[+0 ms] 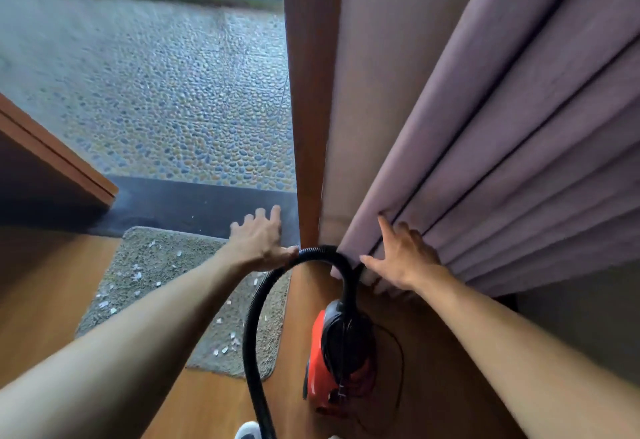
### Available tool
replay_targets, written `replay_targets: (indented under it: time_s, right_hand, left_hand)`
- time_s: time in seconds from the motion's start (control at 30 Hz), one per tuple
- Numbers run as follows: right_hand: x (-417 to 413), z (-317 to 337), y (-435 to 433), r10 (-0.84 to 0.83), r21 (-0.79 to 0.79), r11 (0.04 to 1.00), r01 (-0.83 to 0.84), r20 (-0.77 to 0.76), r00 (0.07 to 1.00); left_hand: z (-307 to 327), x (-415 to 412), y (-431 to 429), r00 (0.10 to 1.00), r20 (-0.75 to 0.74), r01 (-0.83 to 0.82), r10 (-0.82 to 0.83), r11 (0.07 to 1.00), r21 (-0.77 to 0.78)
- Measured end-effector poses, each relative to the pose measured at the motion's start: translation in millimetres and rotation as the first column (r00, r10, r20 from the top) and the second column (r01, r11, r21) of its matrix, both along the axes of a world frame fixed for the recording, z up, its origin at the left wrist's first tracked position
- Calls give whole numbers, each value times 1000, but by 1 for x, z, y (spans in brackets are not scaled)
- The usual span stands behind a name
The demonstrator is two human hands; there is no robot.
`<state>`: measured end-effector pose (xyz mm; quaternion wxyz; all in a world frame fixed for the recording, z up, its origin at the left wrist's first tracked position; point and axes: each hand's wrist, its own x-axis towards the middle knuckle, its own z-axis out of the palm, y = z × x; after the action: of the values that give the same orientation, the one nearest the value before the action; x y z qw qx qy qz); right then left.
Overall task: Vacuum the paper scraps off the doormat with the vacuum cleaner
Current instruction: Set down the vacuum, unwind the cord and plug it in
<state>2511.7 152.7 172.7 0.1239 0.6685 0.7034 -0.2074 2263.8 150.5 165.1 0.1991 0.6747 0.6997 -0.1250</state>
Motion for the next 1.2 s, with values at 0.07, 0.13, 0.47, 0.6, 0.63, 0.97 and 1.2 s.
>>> replay_targets:
  time_s: [0.07, 0.13, 0.47, 0.6, 0.63, 0.97, 1.2]
  right_hand:
    - [5, 39, 13, -16, 32, 999, 17, -30, 999]
    - [8, 79, 23, -58, 35, 997, 62, -92, 994]
    - [19, 239, 29, -68, 90, 993, 70, -24, 997]
    - [24, 263, 14, -109, 83, 990, 112, -37, 993]
    - [24, 266, 10, -119, 77, 990, 121, -41, 992]
    - [17, 271, -19, -279, 96, 955, 282, -45, 959]
    - [20, 263, -50, -429, 101, 897, 430, -31, 903]
  left_hand:
    - [45, 3, 10, 1000, 3, 3, -3, 999, 49]
    - [90, 9, 17, 999, 49, -6, 2, 997, 80]
    - [261, 44, 17, 994, 32, 91, -100, 973, 210]
    - [297, 58, 15, 987, 33, 142, -155, 956, 258]
    - [302, 61, 15, 985, 26, 160, -173, 951, 265]
    - [283, 63, 22, 919, -1, 383, -395, 890, 246]
    - [256, 59, 33, 829, -36, 554, -559, 809, 197]
